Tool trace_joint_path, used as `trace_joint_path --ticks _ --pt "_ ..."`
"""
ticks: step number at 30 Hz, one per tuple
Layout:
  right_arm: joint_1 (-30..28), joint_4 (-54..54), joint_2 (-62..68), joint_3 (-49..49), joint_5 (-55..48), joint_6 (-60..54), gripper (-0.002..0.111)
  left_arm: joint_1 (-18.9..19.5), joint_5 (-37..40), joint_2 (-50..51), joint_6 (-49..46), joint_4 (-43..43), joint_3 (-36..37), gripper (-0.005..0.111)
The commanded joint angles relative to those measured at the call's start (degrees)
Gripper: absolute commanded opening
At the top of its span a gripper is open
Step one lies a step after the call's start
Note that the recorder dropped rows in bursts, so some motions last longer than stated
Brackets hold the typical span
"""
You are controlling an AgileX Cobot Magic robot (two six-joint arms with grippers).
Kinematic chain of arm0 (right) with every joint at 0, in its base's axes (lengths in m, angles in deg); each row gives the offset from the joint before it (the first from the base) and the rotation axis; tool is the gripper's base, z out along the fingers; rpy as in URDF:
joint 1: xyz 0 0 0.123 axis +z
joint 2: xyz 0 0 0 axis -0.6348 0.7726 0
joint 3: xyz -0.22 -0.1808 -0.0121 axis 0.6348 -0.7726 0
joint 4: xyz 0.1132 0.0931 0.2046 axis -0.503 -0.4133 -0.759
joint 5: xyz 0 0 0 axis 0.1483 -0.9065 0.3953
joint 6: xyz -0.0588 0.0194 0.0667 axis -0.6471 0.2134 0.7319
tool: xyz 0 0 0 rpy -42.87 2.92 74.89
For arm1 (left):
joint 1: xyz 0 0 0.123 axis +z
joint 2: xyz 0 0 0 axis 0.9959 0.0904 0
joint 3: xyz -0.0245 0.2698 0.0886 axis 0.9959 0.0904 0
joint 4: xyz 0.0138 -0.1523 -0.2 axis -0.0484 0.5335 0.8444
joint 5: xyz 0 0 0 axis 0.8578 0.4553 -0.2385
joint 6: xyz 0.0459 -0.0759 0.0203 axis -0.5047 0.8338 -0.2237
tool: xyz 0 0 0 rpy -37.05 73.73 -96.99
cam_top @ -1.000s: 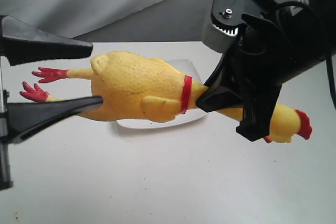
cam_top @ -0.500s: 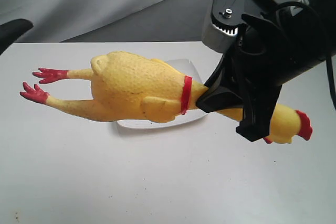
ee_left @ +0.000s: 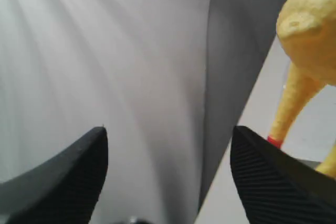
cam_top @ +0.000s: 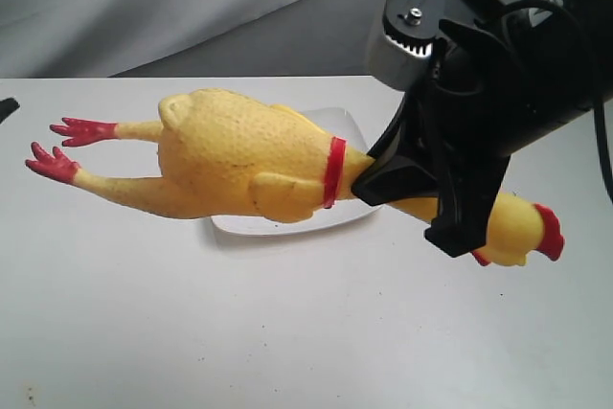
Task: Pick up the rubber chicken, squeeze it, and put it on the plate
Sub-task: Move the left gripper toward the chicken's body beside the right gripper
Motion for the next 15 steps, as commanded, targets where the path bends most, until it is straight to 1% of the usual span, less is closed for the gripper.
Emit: trace_joint_path --ticks 1,3,5,9,12,13,15 --pt "0.0 -1.8 -0.6 0.3 0.2 0.1 0.0 -5.6 12.6 3.5 -14.1 19.1 -3.9 0.067" --pt "0.0 -1.8 -0.6 0.3 0.4 0.1 0.0 -6.9 13.4 6.6 -15.3 21.0 -4.0 0.067" --pt "0.0 -1.8 -0.6 0.3 0.4 0.1 0.0 -8.5 11.8 10.1 -16.3 20.8 -4.0 0.067" --pt "0.0 -1.8 -0.6 0.3 0.2 0.1 0.0 -11.2 3.8 14.5 -16.5 20.7 -4.0 0.067" --pt "0.0 -1.8 -0.6 0.3 0.2 0.1 0.0 -13.7 0.8 14.8 -16.5 20.8 -4.0 0.067" --pt "0.0 -1.8 -0.6 0.3 0.2 0.2 0.0 -15.7 -0.3 13.9 -16.5 20.8 -4.0 0.067" --pt "0.0 -1.8 -0.6 0.3 0.2 0.2 0.0 -17.4 -2.0 13.3 -16.5 20.8 -4.0 0.067"
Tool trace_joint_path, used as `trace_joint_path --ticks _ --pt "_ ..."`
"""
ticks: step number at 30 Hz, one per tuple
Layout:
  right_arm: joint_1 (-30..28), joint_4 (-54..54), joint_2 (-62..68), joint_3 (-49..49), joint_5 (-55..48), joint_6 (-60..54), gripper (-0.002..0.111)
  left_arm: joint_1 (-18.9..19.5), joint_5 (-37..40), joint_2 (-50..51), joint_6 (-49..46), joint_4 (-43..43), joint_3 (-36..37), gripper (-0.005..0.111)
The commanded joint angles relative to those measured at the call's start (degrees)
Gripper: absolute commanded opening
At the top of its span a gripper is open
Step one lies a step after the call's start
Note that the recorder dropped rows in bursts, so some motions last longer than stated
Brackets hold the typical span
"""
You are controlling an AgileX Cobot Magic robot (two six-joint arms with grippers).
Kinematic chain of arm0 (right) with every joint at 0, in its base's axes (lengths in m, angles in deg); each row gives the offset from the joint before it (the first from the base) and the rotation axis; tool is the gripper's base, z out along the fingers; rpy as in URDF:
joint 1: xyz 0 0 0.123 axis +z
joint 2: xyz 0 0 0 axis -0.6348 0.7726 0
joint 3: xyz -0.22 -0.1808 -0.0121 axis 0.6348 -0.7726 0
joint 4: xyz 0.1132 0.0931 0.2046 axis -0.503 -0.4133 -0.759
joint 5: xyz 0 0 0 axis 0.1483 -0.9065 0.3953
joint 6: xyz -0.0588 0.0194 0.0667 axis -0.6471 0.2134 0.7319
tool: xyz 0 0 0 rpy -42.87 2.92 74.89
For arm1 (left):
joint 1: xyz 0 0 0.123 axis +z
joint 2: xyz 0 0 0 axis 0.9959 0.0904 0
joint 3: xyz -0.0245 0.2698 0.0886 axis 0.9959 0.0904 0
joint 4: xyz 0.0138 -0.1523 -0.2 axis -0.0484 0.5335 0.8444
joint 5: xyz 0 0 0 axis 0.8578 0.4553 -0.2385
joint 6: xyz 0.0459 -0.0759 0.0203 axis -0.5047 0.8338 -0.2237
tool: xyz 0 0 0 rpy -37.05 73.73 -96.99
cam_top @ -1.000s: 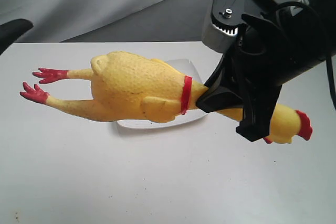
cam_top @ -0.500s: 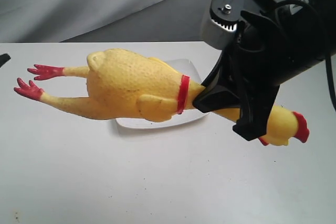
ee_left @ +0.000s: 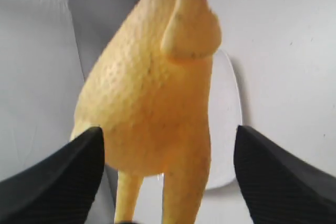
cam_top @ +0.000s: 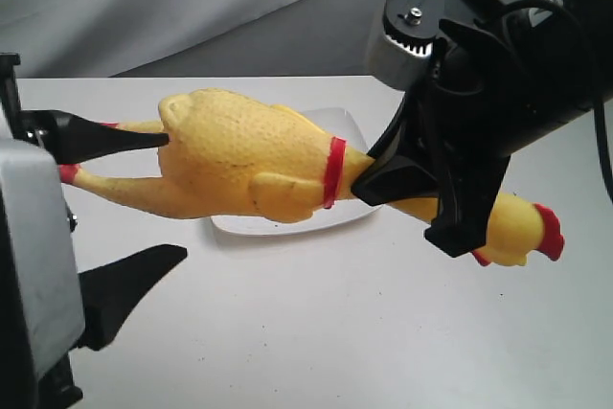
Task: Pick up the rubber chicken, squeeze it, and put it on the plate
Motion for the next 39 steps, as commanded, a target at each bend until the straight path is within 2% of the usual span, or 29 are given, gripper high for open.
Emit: trace_joint_path --ticks 1,3,5,6,7,9,11,13,15,17,19,22,30,32,33,35,38,39 --pt "0.0 -1.9 -0.6 0.1 0.2 0.2 0.0 -3.7 -4.6 -1.1 0.0 0.5 -0.5 0.067" --pt "0.0 -1.9 -0.6 0.0 0.2 0.2 0.0 -4.3 -6.6 -0.2 0.1 0.6 -0.5 0.068" --pt "0.0 -2.0 -0.6 0.0 0.2 0.2 0.0 -4.3 -4.6 2.9 0.9 0.6 -0.5 0.085" --pt "0.0 -2.1 -0.6 0.0 0.2 0.2 0.0 -3.9 -3.5 5.8 4.5 -1.0 -0.6 0.098" --pt "0.0 -2.3 -0.6 0.0 0.2 0.2 0.0 -3.9 -3.1 7.3 6.6 -3.3 -0.6 0.101" --pt "0.0 -3.3 -0.6 0.0 -0.7 0.2 0.0 -3.9 -2.9 11.5 8.3 -14.5 -0.6 0.102" --pt "0.0 -3.6 -0.6 0.0 -1.1 0.2 0.0 -3.9 -2.2 13.5 14.2 -23.1 -0.6 0.102" --pt "0.0 -3.6 -0.6 0.0 -1.1 0.2 0.0 -3.9 -1.1 13.9 19.2 -27.9 -0.6 0.102" --pt "0.0 -3.6 -0.6 0.0 -1.1 0.2 0.0 -3.9 -1.2 13.6 20.0 -29.9 -0.6 0.102" --pt "0.0 -4.3 -0.6 0.0 -1.6 0.2 0.0 -3.9 -1.1 13.6 21.2 -35.5 -0.6 0.102" --pt "0.0 -5.0 -0.6 0.0 -2.5 0.2 0.0 -3.9 -0.4 13.6 26.6 -40.6 -0.6 0.102" --pt "0.0 -5.8 -0.6 0.0 -2.8 0.3 0.0 -3.9 2.3 13.8 31.3 -43.0 -0.6 0.102" --pt "0.0 -8.3 -0.6 0.0 -4.3 -0.2 0.0 -3.9 5.9 17.1 32.0 -43.1 -0.6 0.1" --pt "0.0 -8.3 -0.6 0.0 -4.3 -0.2 0.0 -3.9 9.4 18.5 32.0 -43.1 -0.6 0.09" --pt "0.0 -8.3 -0.6 0.0 -4.3 -0.2 0.0 -3.9 11.5 19.2 32.0 -43.1 -0.6 0.08" --pt "0.0 -8.3 -0.6 0.0 -4.3 -0.2 0.0 -3.9 15.3 20.2 32.1 -42.7 -0.6 0.056" --pt "0.0 -8.3 -0.6 0.0 -4.3 -0.2 0.0 -3.9 19.4 20.5 32.3 -40.5 -0.6 0.008" --pt "0.0 -8.3 -0.6 0.0 -4.3 -0.2 0.0 -3.9 20.7 20.5 31.8 -40.6 -0.6 0.001"
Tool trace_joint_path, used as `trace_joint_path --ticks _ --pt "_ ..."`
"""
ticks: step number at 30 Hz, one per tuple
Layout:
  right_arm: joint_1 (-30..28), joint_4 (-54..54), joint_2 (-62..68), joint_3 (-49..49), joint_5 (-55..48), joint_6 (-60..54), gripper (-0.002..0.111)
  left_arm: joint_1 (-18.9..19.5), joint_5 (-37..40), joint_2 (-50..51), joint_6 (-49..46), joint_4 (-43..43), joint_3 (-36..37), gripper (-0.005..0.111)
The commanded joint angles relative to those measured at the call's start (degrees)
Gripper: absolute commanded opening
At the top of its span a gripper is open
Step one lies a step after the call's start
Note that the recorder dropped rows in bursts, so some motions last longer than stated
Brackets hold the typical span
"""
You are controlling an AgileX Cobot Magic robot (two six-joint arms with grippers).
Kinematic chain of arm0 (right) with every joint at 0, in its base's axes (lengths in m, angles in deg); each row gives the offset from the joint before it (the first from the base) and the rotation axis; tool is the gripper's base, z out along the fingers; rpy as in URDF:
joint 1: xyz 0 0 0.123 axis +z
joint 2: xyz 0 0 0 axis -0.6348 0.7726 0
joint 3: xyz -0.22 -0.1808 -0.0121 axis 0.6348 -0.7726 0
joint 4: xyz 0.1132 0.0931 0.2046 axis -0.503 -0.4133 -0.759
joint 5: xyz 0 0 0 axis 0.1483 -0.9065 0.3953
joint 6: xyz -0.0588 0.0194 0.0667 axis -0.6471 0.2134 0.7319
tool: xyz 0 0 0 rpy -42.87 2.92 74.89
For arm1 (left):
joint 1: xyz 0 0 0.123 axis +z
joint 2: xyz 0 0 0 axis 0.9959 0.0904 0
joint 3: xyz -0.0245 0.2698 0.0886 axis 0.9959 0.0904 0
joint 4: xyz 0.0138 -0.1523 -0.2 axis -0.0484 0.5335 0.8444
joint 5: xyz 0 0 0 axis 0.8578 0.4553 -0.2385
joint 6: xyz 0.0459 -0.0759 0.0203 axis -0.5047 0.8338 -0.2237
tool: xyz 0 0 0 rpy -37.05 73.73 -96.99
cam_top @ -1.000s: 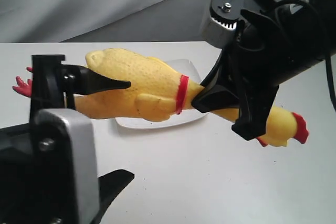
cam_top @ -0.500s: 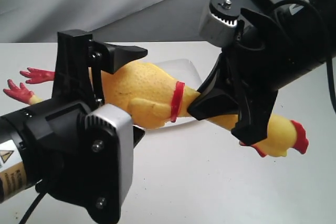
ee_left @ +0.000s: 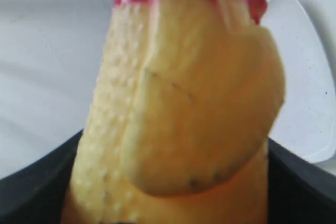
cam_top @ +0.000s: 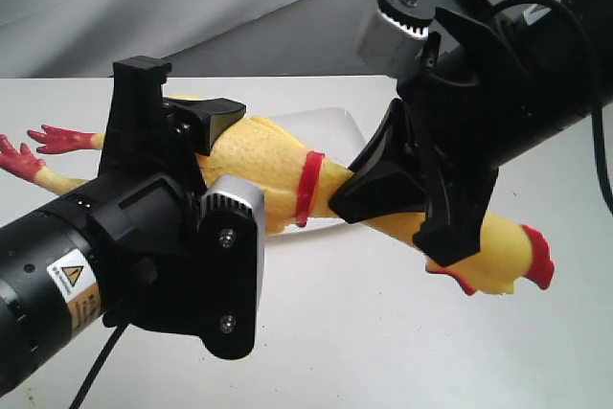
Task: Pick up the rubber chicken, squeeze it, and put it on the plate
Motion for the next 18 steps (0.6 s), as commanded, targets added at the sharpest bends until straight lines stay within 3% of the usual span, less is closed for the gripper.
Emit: trace_joint_path --ticks 1,11,13,18 --pt "0.0 -1.2 -0.6 0.0 -0.5 -0.6 0.0 0.1 9.6 0.5 0.6 3.0 -0.2 0.001" --pt "0.0 -1.2 -0.6 0.0 -0.1 -0.7 0.0 0.1 9.9 0.5 0.6 3.9 -0.2 0.001" --pt "0.0 -0.1 -0.6 0.0 -0.1 -0.7 0.0 0.1 7.5 0.5 0.6 3.9 -0.2 0.006" --pt "0.0 2.3 -0.6 0.0 0.1 1.2 0.0 0.1 2.2 0.5 5.7 3.7 -0.2 0.066"
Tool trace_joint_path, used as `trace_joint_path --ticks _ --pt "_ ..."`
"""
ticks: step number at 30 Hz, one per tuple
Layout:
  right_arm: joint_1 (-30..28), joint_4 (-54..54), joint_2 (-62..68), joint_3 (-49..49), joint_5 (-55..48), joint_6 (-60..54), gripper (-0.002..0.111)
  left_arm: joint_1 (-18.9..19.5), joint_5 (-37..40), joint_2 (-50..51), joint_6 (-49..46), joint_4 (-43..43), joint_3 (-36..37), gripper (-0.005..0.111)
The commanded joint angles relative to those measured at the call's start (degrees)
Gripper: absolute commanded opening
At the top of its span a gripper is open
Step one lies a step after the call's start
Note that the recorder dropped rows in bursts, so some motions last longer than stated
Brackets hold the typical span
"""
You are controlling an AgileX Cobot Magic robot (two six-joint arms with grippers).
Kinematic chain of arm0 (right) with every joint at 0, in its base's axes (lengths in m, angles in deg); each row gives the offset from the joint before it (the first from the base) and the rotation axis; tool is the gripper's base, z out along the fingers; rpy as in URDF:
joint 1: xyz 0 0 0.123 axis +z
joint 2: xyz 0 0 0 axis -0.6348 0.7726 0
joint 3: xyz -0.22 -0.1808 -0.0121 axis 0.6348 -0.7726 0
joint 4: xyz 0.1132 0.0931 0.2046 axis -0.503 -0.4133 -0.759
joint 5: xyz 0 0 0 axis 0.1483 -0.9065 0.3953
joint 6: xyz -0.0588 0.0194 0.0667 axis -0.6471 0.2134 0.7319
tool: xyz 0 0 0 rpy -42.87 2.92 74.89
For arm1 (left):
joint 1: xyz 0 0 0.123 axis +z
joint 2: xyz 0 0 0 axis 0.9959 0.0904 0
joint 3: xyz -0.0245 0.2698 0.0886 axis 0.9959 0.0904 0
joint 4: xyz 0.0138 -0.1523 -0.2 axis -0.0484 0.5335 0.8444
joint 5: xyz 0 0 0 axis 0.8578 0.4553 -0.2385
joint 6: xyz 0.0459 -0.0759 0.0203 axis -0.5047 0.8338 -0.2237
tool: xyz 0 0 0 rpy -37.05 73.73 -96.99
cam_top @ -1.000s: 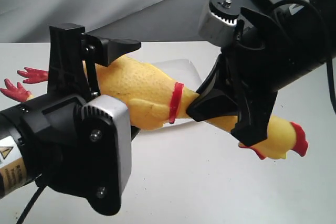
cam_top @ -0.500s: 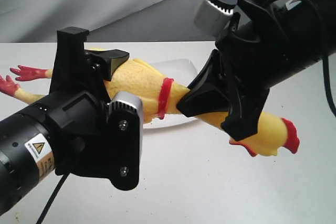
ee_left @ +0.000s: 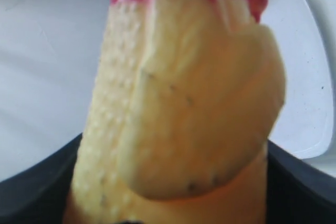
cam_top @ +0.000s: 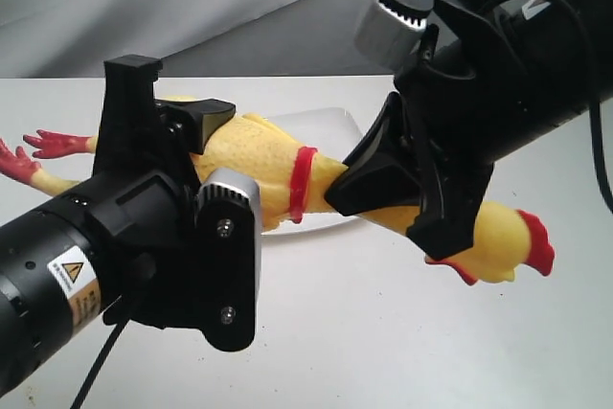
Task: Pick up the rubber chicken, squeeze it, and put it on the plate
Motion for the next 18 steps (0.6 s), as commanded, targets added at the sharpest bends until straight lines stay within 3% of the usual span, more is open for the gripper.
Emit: trace_joint_path --ticks 1,3,8,14,18 --pt "0.0 2.6 -0.6 0.0 -1.1 1.2 0.0 0.4 0.8 0.2 8.2 1.1 0.0 0.082" --pt "0.0 3.3 -0.6 0.0 -1.1 1.5 0.0 0.4 1.2 0.2 13.6 -0.3 0.0 0.094" --pt "0.0 8.0 -0.6 0.0 1.1 6.5 0.0 0.4 1.8 0.2 17.9 -1.4 0.0 0.088" --pt "0.0 8.0 -0.6 0.0 1.6 6.9 0.0 0.4 1.0 0.2 17.9 -1.1 0.0 0.06" --pt "0.0 8.5 -0.6 0.0 1.9 6.9 0.0 0.4 1.0 0.2 17.9 3.3 0.0 0.027"
